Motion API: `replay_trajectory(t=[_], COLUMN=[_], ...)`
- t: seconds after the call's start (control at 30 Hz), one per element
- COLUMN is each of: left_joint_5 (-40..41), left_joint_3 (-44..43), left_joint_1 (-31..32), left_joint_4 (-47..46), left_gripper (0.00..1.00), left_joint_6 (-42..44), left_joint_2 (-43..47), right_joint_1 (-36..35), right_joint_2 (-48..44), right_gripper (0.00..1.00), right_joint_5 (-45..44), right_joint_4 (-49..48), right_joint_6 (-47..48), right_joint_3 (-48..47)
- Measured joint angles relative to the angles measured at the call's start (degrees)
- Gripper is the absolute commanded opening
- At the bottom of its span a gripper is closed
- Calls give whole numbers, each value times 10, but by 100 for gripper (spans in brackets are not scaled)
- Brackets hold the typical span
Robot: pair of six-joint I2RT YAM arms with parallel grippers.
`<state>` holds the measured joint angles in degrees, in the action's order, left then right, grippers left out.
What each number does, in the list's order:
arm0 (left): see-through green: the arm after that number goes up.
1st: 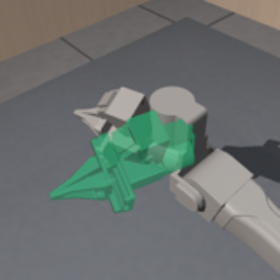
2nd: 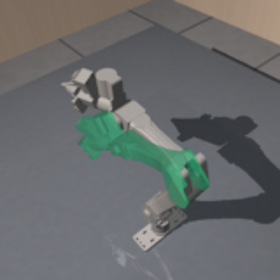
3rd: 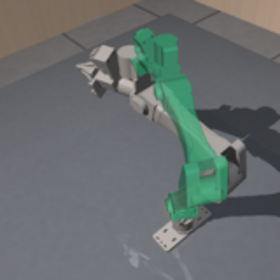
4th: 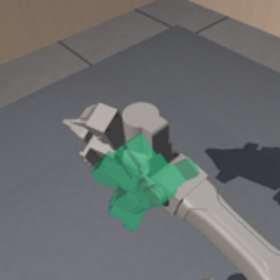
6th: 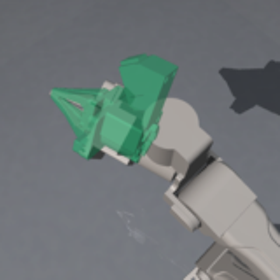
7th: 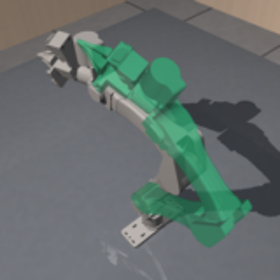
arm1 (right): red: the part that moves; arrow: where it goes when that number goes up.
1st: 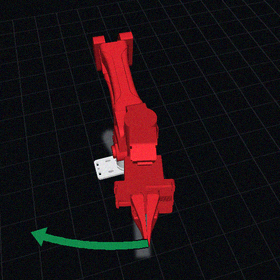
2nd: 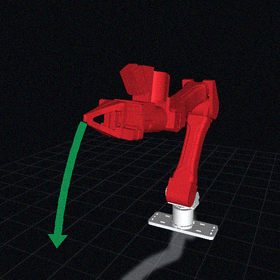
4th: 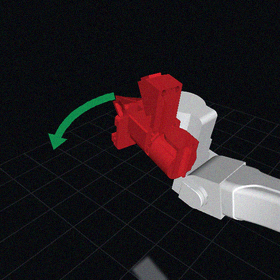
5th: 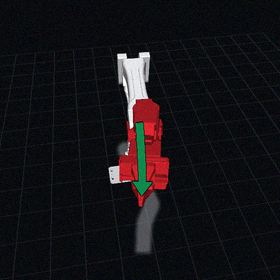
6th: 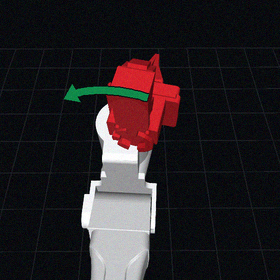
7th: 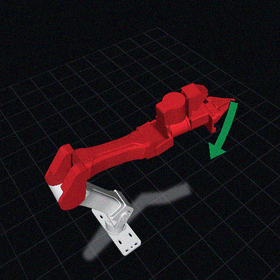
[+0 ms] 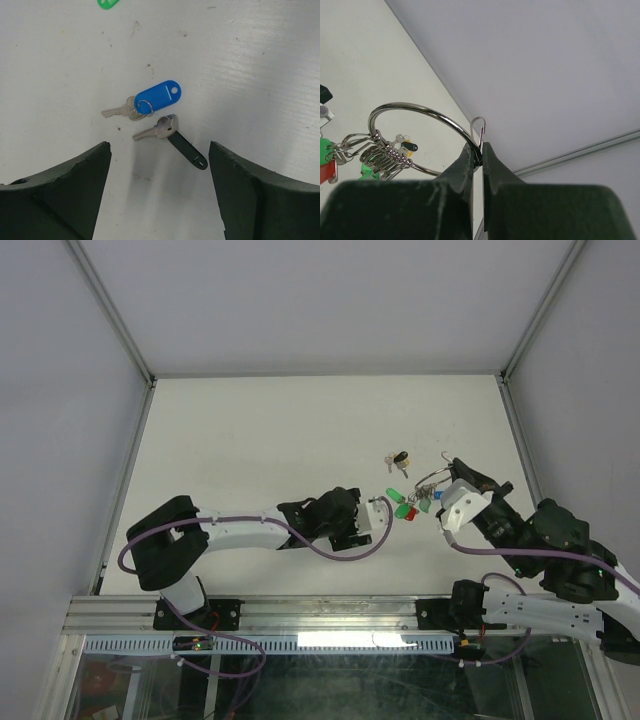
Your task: Put the keys on the keyring
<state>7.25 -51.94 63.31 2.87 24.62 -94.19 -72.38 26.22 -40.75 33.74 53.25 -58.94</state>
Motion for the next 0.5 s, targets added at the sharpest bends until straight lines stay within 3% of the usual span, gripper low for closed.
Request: replay_trajectory(t=[0.5], left_joint_5=[3], left_joint_3=[-17], left_joint_1=[2], left_joint_4=[-25], left_gripper=[61], left_joint_6=[34], left_joint_2=[-48], right_joint_1=[0], right_joint_2=[-2], right_gripper=[0], right_joint_5=[-2], right_joint_4=[1], right_joint_6=[-13], right_joint_3=[0])
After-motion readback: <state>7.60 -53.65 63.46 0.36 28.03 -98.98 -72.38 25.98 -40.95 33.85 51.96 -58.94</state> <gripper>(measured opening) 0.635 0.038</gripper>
